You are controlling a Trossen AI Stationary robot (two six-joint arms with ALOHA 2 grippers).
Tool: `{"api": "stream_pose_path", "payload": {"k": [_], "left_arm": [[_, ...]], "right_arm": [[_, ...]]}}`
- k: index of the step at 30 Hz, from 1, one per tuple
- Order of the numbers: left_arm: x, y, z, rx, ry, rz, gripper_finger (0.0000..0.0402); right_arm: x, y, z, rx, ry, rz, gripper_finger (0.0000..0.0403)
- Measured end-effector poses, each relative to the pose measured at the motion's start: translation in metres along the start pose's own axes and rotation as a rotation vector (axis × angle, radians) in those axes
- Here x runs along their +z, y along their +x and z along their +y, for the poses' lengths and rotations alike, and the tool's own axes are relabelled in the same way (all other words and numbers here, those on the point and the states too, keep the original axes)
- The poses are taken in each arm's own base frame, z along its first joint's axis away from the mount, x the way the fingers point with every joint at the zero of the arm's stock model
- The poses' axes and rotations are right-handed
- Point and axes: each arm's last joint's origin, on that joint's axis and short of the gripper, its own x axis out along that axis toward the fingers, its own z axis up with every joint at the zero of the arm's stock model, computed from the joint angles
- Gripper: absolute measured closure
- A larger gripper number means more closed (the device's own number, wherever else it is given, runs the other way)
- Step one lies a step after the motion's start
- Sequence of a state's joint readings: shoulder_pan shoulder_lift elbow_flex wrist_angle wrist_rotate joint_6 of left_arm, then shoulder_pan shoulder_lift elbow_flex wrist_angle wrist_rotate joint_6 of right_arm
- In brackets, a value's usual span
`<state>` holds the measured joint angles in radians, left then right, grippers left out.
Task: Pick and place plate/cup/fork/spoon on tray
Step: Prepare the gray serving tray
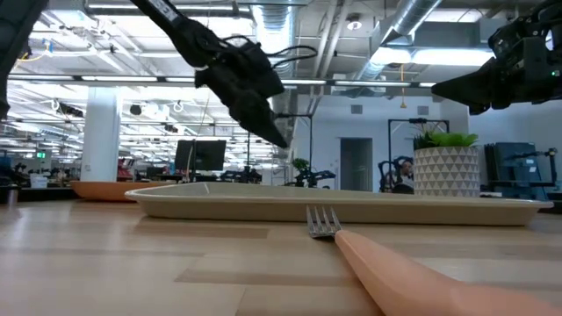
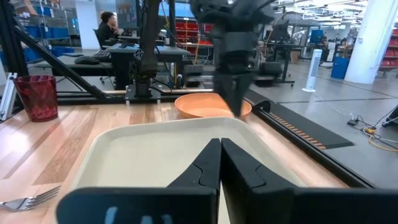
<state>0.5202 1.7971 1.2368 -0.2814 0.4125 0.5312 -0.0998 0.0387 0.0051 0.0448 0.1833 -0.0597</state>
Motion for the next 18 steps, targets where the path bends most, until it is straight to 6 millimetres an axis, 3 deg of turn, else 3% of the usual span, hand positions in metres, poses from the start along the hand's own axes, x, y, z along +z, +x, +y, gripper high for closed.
{"api": "stream_pose_path", "payload": {"k": [9, 18], "left_arm": [[-0.007, -0.019, -0.057, 0.059, -0.123, 0.18, 0.04], [-0.035, -0.005, -0.078, 0.04, -0.273, 0.247, 0.0401]], "right_arm": [[0.0, 0.0, 0.0, 0.0, 0.0, 0.0, 0.037], [0.0, 0.0, 0.0, 0.0, 0.0, 0.0, 0.037]]}}
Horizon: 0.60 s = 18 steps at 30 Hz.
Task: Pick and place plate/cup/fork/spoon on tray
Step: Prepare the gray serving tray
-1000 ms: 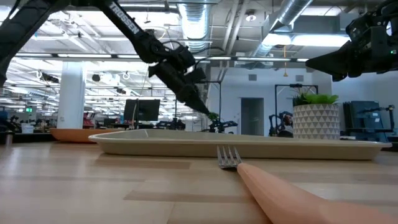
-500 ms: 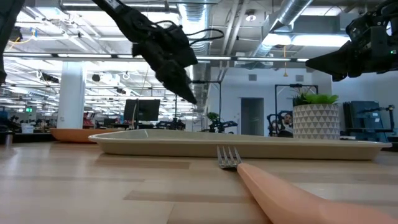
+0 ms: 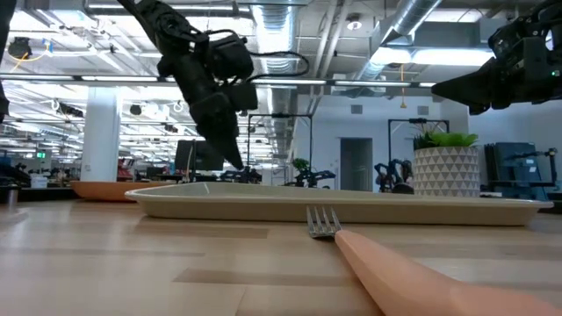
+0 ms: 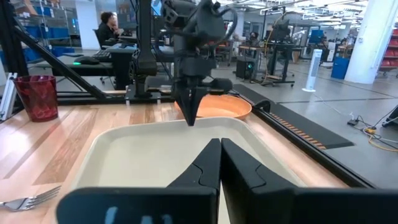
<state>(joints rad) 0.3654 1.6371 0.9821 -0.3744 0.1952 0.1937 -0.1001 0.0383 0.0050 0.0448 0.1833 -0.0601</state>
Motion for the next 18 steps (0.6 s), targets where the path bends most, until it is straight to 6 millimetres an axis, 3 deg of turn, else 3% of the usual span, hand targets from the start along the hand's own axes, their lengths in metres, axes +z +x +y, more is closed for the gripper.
{"api": "stream_pose_path", "payload": {"k": [11, 18], "left_arm": [[-0.002, 0.005, -0.001, 0.072, -0.031, -0.013, 0.0401], [-0.011, 0.037, -0.001, 0.063, -0.042, 0.074, 0.0401]], "right_arm": [[0.0, 0.0, 0.0, 0.0, 0.0, 0.0, 0.037], [0.0, 0.0, 0.0, 0.002, 0.001, -0.002, 0.037]]}}
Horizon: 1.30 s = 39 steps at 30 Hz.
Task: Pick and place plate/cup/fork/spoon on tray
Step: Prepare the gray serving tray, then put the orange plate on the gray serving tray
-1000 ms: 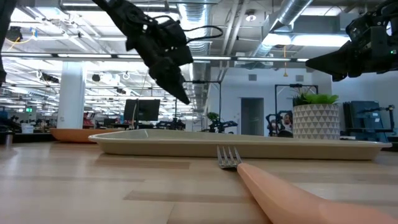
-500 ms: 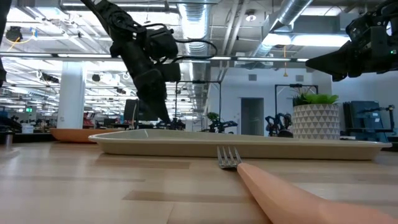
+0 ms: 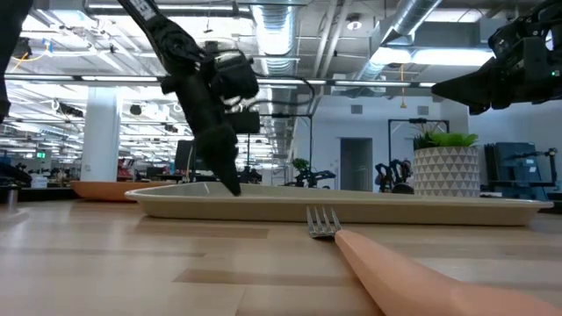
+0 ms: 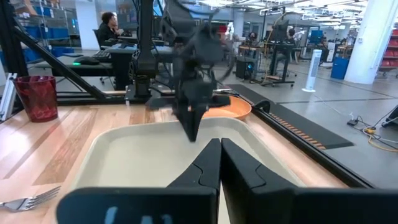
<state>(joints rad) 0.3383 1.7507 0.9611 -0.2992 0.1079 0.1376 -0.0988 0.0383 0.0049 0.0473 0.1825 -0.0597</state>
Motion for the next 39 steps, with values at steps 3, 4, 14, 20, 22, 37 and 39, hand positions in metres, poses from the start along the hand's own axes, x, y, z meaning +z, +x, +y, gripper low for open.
{"api": "stream_pose_path", "payload": {"k": [3, 4, 14, 20, 22, 37, 39], "left_arm": [[0.004, 0.009, 0.0, 0.0, 0.006, -0.021, 0.0401], [0.006, 0.01, 0.0, 0.001, 0.007, -0.029, 0.0401], [0.008, 0.012, 0.0, -0.014, -0.014, -0.061, 0.0401], [0.011, 0.001, 0.003, -0.031, -0.043, -0.091, 0.0401], [0.013, -0.01, 0.003, -0.03, -0.044, -0.107, 0.0401], [-0.023, -0.103, -0.002, 0.144, -0.2, 0.008, 0.04], [-0.038, -0.104, 0.0, 0.162, -0.245, 0.046, 0.039]], "right_arm": [[0.001, 0.0, 0.0, 0.001, 0.001, -0.005, 0.037], [0.0, 0.0, 0.0, 0.001, 0.004, -0.005, 0.037], [0.001, 0.0, 0.0, 0.001, 0.114, -0.008, 0.037], [0.001, 0.0, 0.0, -0.002, 0.146, -0.008, 0.0372], [-0.001, 0.001, 0.0, -0.004, 0.18, 0.01, 0.038], [-0.019, 0.016, 0.002, -0.063, 0.129, 0.26, 0.0388], [-0.018, 0.017, 0.002, -0.063, 0.128, 0.257, 0.0388]]}}
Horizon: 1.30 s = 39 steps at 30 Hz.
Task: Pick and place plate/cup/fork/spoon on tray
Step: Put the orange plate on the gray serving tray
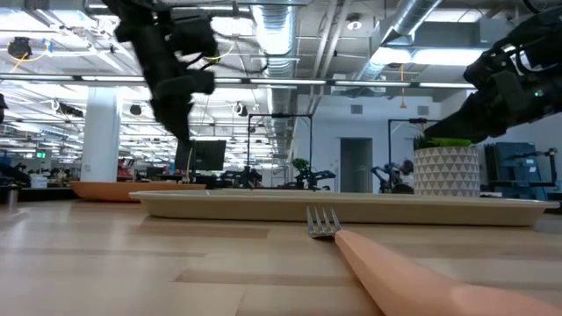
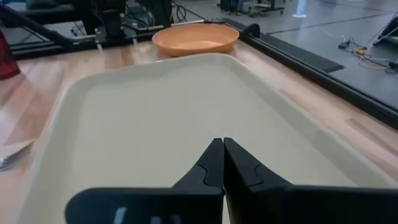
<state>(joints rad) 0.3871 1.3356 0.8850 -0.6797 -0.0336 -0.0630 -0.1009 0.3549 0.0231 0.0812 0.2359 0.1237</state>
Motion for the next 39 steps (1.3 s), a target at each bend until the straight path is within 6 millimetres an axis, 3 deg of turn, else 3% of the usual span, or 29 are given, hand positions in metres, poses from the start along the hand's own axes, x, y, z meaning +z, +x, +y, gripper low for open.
{"api": "stream_pose_path", "payload": {"k": [5, 11, 16, 23, 29, 32, 39], "left_arm": [[-0.03, 0.015, 0.006, 0.024, -0.046, 0.094, 0.0332], [-0.041, 0.028, 0.004, 0.127, -0.018, 0.072, 0.0249], [-0.05, 0.039, 0.008, 0.172, -0.023, 0.102, 0.023], [-0.053, 0.061, 0.011, 0.199, 0.039, 0.193, 0.0267], [-0.053, 0.068, 0.011, 0.221, 0.106, 0.218, 0.0356], [-0.05, 0.057, 0.013, 0.259, 0.129, 0.227, 0.039], [-0.023, 0.001, 0.015, 0.25, 0.126, 0.073, 0.0399]], "right_arm": [[-0.001, 0.001, 0.0, -0.003, -0.02, 0.008, 0.0384], [0.005, 0.001, 0.001, 0.0, -0.095, -0.043, 0.0386], [0.008, 0.0, 0.001, 0.002, -0.114, -0.078, 0.0384], [0.008, 0.0, 0.001, 0.002, -0.114, -0.078, 0.0383], [0.009, 0.0, 0.0, -0.022, -0.114, -0.078, 0.0385], [0.009, 0.0, 0.0, -0.022, -0.114, -0.078, 0.0383], [0.008, 0.0, 0.0, -0.023, -0.113, -0.075, 0.0389]]}}
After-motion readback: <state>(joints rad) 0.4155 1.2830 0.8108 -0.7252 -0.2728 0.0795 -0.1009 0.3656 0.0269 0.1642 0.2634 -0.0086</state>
